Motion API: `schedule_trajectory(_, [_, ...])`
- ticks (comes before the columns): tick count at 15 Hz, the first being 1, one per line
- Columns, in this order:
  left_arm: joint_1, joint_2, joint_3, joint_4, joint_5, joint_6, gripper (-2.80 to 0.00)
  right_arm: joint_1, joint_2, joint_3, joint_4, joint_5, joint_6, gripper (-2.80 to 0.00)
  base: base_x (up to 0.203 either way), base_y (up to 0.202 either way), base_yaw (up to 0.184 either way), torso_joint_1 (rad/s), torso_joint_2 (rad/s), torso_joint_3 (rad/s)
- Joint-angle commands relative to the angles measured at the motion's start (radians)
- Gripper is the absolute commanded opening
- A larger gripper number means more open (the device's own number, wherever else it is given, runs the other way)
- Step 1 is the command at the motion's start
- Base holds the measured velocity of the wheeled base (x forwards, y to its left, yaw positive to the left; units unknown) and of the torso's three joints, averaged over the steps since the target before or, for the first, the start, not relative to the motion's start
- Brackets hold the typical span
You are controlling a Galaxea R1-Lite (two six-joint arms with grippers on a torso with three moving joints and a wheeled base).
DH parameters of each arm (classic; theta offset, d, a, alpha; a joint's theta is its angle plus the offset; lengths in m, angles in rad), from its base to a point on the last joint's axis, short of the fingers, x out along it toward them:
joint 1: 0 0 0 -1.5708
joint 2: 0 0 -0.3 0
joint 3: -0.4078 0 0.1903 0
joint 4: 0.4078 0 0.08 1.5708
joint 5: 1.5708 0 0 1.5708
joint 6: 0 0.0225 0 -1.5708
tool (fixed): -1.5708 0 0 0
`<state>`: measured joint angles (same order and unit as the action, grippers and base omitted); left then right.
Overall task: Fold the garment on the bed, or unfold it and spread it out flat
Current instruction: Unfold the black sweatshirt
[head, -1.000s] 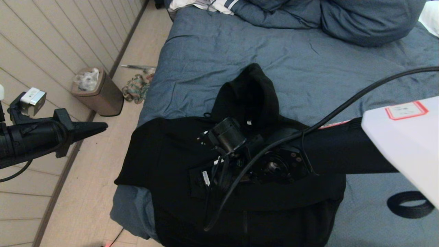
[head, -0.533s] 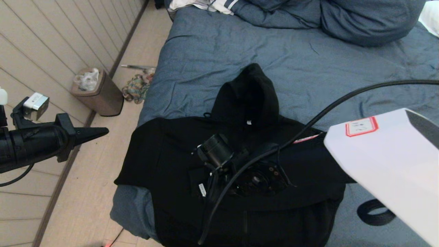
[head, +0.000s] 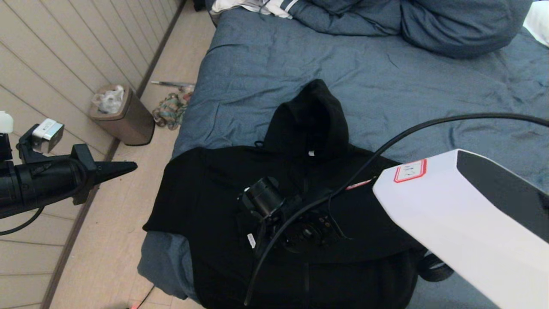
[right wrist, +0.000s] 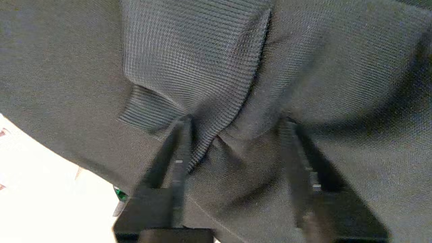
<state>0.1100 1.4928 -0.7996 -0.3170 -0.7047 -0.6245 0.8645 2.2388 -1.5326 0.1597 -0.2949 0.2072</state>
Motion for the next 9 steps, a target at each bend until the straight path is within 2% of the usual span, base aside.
schedule_trajectory(1, [0.000, 0.014, -0.002, -0.002, -0.004, -0.004, -2.80, -0.002, 0.016, 0.002, 0.000, -0.001, 0.001, -2.80, 0.000, 0.000, 0.000, 0.000, 0.00, 0.000])
schedule_trajectory(5, [0.000, 0.023, -0.003, -0.002, -0.017, -0.005, -2.80, -0.008, -0.028, 0.007, -0.020, -0.019, 0.004, -2.80, 0.000, 0.000, 0.000, 0.000, 0.00, 0.000])
schedule_trajectory(9, [0.000, 0.030, -0.001, -0.002, -0.022, -0.006, -2.80, -0.073, -0.252, 0.061, -0.017, -0.034, -0.004, -2.80, 0.000, 0.000, 0.000, 0.000, 0.00, 0.000])
